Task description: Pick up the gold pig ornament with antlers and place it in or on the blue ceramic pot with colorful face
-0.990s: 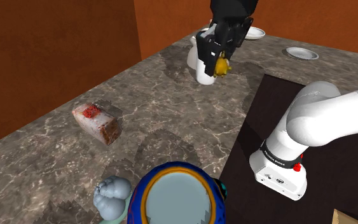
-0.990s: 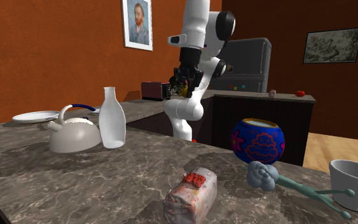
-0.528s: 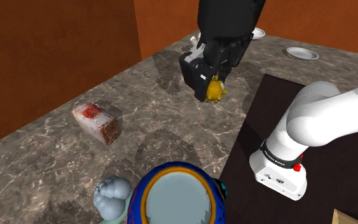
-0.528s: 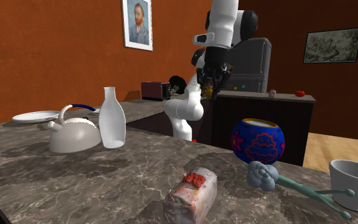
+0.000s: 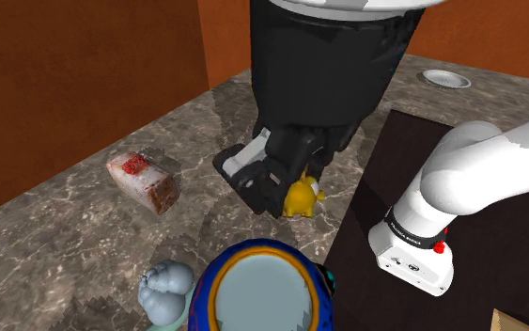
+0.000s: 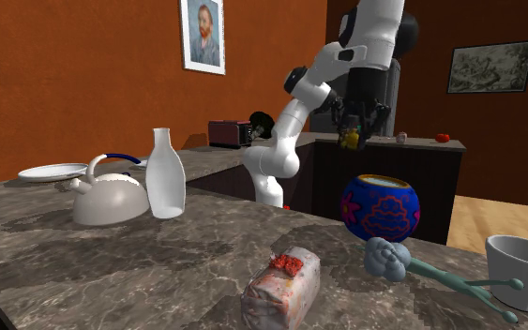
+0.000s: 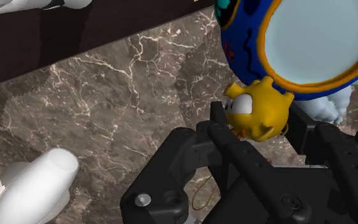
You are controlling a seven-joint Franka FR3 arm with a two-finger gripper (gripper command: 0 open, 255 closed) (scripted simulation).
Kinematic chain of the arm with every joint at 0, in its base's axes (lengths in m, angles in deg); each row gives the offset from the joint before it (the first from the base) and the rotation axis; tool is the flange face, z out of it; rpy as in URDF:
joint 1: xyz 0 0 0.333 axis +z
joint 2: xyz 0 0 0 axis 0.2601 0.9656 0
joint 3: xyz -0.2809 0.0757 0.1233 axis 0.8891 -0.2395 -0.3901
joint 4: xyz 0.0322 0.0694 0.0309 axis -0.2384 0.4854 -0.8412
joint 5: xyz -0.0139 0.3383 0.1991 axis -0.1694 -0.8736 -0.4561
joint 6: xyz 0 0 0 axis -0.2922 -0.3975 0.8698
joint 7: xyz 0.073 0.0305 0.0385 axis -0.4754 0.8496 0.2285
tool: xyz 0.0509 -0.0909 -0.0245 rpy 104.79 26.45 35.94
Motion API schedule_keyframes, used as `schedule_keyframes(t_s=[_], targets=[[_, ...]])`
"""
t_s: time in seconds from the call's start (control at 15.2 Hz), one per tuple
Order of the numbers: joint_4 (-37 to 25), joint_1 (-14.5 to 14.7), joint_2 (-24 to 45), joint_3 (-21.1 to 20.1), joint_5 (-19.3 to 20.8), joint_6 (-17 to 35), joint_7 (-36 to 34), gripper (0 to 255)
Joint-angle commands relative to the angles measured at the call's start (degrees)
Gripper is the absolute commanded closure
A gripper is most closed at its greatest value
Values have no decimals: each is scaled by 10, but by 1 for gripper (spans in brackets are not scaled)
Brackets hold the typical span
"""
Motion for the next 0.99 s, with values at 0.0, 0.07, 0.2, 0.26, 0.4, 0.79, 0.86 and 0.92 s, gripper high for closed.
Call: schedule_keyframes(t_s=[0.0,0.07,0.2,0.26,0.4,0.79,0.86,0.92], targets=[[-33,-17,19,-41,-7,0,-33,255],[-51,-28,29,-62,-9,-1,-48,255],[-88,-53,49,-108,-11,-2,-78,255],[-108,-69,60,-134,-12,-3,-94,255],[-112,-78,62,-151,-15,3,-101,255],[-58,-65,46,-154,-28,44,-95,255],[-50,-63,43,-156,-31,50,-94,255],[-42,-62,41,-157,-33,57,-93,255]])
